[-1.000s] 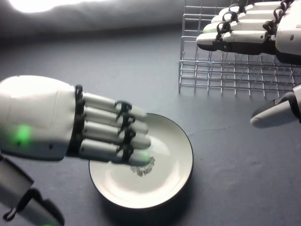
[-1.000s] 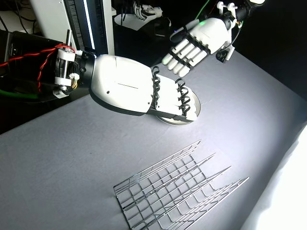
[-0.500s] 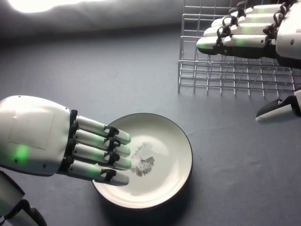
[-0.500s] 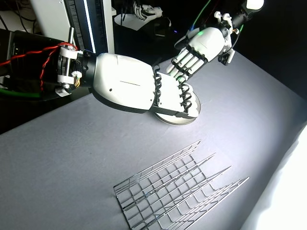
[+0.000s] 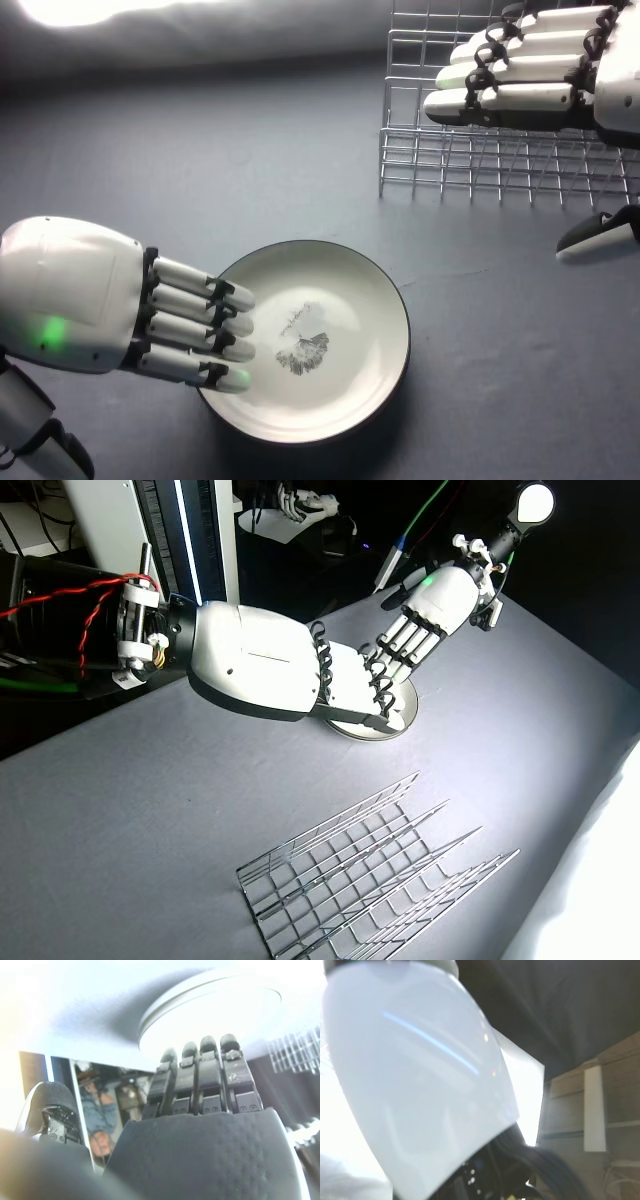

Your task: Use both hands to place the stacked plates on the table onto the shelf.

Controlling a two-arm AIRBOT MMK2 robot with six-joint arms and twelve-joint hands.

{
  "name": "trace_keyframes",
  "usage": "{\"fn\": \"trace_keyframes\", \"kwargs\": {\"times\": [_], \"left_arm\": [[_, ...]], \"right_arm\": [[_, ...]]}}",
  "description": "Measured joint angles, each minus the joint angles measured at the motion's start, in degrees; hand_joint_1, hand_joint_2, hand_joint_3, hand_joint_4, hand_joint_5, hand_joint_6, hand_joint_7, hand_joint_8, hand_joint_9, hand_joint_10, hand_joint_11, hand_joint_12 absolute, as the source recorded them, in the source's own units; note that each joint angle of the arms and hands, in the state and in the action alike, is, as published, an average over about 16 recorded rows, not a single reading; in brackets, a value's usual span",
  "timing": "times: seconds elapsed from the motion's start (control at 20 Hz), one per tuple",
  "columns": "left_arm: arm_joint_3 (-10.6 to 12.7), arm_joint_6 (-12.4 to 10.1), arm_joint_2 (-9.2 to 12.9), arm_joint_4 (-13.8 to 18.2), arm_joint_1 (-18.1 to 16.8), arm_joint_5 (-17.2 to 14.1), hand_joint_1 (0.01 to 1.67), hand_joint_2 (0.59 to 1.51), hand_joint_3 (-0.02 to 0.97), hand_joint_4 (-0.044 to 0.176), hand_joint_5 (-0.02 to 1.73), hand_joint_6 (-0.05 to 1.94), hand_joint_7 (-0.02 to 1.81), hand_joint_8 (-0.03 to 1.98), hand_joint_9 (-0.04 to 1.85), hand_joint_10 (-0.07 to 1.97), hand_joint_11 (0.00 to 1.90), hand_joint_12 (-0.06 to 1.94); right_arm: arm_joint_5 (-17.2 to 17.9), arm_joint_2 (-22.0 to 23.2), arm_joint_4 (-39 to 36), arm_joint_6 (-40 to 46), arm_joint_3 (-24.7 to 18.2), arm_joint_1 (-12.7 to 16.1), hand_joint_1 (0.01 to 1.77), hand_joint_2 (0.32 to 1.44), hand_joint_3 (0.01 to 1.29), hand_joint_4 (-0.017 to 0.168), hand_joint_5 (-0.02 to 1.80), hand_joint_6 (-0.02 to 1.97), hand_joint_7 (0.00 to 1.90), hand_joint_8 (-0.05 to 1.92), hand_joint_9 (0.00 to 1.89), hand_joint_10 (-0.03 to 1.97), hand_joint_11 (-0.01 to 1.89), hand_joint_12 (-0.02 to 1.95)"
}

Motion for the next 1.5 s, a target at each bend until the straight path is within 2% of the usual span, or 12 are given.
{"fn": "trace_keyframes", "kwargs": {"times": [0.4, 0.9, 1.15, 1.5], "left_arm": [[1.7, 2.1, -1.5, 0.2, 2.3, 1.9, 0.02, 1.118, 0.014, 0.0, 0.01, -0.01, 0.02, 0.02, 0.02, 0.01, 0.02, 0.0], [2.7, 2.8, -3.2, 1.4, 3.7, 4.1, 0.02, 1.118, 0.015, -0.006, 0.0, -0.02, 0.01, 0.01, 0.02, 0.01, 0.02, 0.0], [2.4, 2.9, -4.1, 1.8, 4.1, 5.1, 0.02, 1.118, 0.014, -0.007, -0.01, -0.02, 0.0, 0.0, 0.02, 0.01, 0.02, 0.0], [0.8, 2.9, -6.3, 1.4, 3.9, 7.2, 0.02, 1.119, 0.014, -0.009, -0.01, -0.03, -0.01, -0.01, 0.02, 0.01, 0.02, 0.0]], "right_arm": [[4.2, -0.9, -6.2, -1.8, 2.2, -0.2, 0.53, 1.04, 0.01, 0.002, 0.02, 0.01, 0.01, 0.02, 0.03, 0.01, 0.01, 0.25], [9.5, -3.7, -14.0, -4.9, 5.9, -0.5, 0.52, 1.03, 0.01, 0.002, 0.02, 0.01, 0.02, 0.02, 0.03, 0.01, 0.01, 0.29], [10.8, -6.1, -16.1, -6.0, 7.9, -0.6, 0.52, 1.02, 0.01, 0.003, 0.02, 0.01, 0.02, 0.02, 0.03, 0.01, 0.01, 0.29], [12.2, -9.1, -18.3, -6.9, 10.1, -0.8, 0.56, 1.01, 0.01, 0.003, 0.02, 0.01, 0.02, 0.02, 0.02, 0.01, 0.01, 0.25]]}}
